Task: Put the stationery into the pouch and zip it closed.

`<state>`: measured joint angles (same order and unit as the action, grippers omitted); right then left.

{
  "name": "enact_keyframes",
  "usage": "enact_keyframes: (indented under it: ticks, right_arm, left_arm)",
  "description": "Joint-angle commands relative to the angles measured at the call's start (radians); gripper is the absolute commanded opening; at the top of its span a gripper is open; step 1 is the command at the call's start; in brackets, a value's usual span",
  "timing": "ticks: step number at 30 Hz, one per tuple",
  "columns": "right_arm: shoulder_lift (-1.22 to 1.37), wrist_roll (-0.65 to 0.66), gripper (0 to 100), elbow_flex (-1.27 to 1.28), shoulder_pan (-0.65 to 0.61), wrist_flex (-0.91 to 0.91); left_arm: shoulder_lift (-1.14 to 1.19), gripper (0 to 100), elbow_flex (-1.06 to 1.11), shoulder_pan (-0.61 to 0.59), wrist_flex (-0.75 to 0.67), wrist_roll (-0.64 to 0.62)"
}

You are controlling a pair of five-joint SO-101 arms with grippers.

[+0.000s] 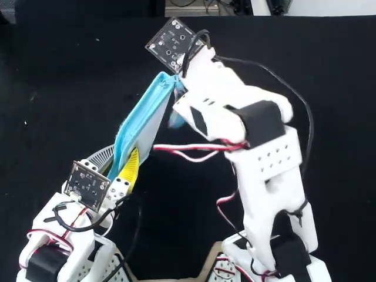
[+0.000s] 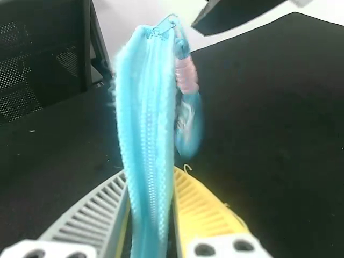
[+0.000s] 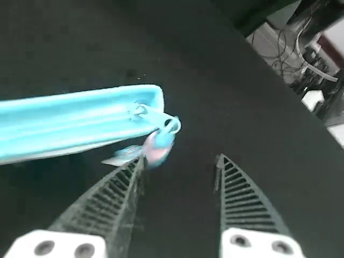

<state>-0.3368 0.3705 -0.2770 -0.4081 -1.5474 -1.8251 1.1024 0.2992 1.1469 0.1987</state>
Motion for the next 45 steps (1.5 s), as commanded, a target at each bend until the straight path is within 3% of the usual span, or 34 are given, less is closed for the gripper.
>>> enact_keyframes:
  ticks: [1,7,10,12,14,17,22,31,35,45]
  right_arm:
    - [-0.038,-0.101,19.8,-0.131,-0.005,-0.066]
    - [-0.022,-0.140,19.8,-0.104,0.160,-0.100]
    - [-0.001,-0.140,17.5,0.079,0.287,-0.061]
    - [0.002,-0.140,9.7,0.245,0.368,0.009]
    - [-0.007,-0.140,0.5,0.409,0.427,0.087]
    - [-0.058,-0.140,1.1,0.659,0.476,0.262]
    - [-0.217,-0.146,1.1,1.030,0.463,0.545]
    - [-0.507,-0.141,1.1,1.511,0.353,0.907]
    - [-0.618,-0.141,1.1,1.644,0.356,0.993]
    - [-0.883,-0.141,1.1,1.811,0.351,1.031]
  left_arm:
    - [0.000,3,-0.021,0.002,0.002,0.014]
    - [0.002,3,-0.027,-0.007,-0.006,0.014]
    - [0.002,3,-0.031,-0.008,-0.008,0.015]
    - [0.002,3,-0.035,-0.025,-0.018,0.015]
    - [0.002,3,-0.044,-0.085,-0.049,0.012]
    - [0.005,3,-0.064,-0.197,-0.087,0.012]
    - [0.008,3,-0.070,-0.318,-0.110,0.011]
    - [0.083,3,-0.082,-0.392,-0.109,0.012]
    - [0.308,3,-0.182,-0.400,-0.115,0.017]
    - [1.030,3,-0.760,-0.406,-0.110,0.041]
